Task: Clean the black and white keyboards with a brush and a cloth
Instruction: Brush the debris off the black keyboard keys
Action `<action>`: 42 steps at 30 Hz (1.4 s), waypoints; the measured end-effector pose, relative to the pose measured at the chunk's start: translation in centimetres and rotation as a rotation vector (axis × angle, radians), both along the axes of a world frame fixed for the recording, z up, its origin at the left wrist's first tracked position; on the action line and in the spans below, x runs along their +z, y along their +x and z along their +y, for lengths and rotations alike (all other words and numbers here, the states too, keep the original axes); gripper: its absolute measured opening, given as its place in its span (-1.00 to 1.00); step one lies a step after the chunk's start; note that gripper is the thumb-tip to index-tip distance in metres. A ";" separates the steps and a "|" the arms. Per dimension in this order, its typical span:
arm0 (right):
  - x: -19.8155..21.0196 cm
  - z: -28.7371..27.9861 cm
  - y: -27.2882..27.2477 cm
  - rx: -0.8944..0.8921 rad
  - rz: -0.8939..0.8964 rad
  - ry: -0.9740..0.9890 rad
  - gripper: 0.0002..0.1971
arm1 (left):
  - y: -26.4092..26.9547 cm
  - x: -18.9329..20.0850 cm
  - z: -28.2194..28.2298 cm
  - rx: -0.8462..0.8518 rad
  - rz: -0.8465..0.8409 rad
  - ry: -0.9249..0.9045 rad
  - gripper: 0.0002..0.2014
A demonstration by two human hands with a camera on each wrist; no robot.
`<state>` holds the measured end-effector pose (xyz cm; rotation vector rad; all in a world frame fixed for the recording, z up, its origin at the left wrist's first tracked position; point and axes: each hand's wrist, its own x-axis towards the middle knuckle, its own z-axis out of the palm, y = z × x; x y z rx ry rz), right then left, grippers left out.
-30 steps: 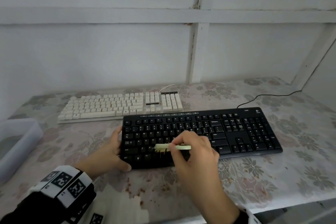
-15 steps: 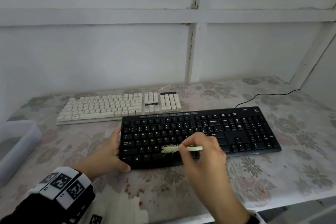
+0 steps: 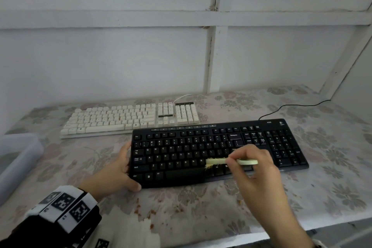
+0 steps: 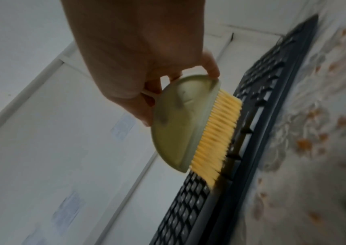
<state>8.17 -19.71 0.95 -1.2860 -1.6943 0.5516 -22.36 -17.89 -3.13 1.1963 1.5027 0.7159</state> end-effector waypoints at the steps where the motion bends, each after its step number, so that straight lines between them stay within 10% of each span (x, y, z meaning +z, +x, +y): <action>1: 0.3 -0.1 0.1 0.030 0.029 -0.007 -0.77 | 0.0 0.0 0.0 0.001 0.002 0.000 0.28; 6: 0.0 -0.5 -1.4 0.158 0.000 0.001 -0.89 | 0.2 0.2 -0.1 0.009 -0.014 -0.003 0.32; 13: -0.2 1.3 2.7 -0.139 -0.064 0.029 -0.77 | 0.2 0.2 -0.1 0.017 -0.006 -0.011 0.26; 20: 0.1 0.7 1.1 0.108 0.114 -0.026 -0.80 | 0.3 0.4 -0.1 0.008 0.001 0.015 0.29; 31: 0.6 2.3 8.8 -0.188 0.150 0.027 -0.80 | 0.3 0.3 -0.1 0.033 -0.020 0.021 0.23; 42: -0.3 3.3 10.0 0.028 0.220 -0.041 -0.87 | 0.3 0.1 0.0 0.043 -0.053 0.049 0.24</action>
